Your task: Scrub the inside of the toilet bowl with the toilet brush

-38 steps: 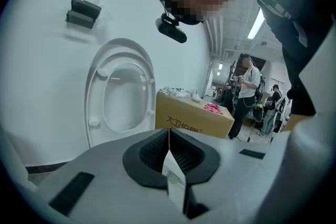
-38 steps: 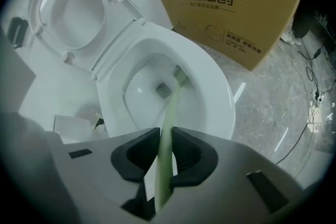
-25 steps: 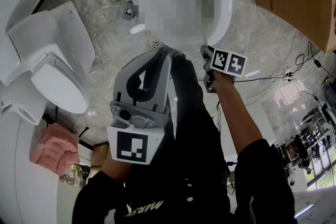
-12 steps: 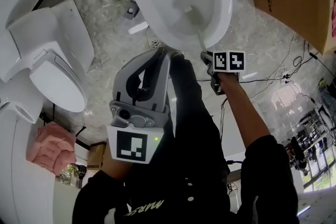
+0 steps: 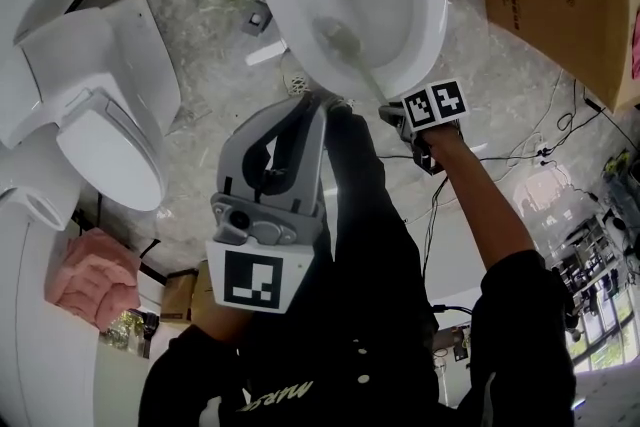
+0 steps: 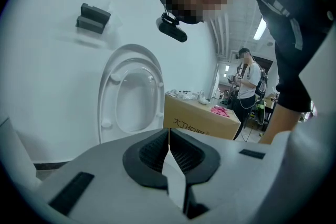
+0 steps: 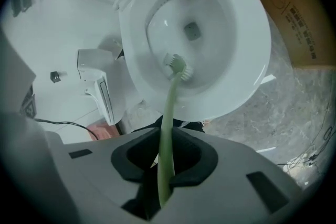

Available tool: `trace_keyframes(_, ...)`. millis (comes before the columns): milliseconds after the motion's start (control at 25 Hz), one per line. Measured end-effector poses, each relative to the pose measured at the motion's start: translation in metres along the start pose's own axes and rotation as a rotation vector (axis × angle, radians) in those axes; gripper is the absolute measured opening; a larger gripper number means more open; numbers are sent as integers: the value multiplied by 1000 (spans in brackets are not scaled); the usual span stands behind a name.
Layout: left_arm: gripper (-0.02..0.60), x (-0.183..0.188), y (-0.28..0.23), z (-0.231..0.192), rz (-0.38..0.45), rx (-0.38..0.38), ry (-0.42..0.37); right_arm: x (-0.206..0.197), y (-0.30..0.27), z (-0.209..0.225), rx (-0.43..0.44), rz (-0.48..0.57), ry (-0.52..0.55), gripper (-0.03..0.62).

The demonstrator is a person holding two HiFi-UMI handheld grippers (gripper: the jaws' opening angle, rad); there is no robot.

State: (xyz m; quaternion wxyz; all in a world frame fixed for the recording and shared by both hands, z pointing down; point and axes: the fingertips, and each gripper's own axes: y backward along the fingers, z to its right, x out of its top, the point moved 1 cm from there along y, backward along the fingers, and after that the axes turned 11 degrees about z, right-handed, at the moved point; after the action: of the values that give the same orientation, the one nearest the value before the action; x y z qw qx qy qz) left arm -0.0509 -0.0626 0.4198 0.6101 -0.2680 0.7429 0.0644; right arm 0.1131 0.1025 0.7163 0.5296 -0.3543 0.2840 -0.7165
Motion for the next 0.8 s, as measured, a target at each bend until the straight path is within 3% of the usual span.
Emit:
trace_keyframes(320, 32, 1, 3, -3, 3, 14, 2, 7, -2, -6, -16, -99, 230, 84)
trace_keyframes(800, 32, 0, 2, -4, -2, 14, 6, 43, -11, -23, -87, 1, 513, 87)
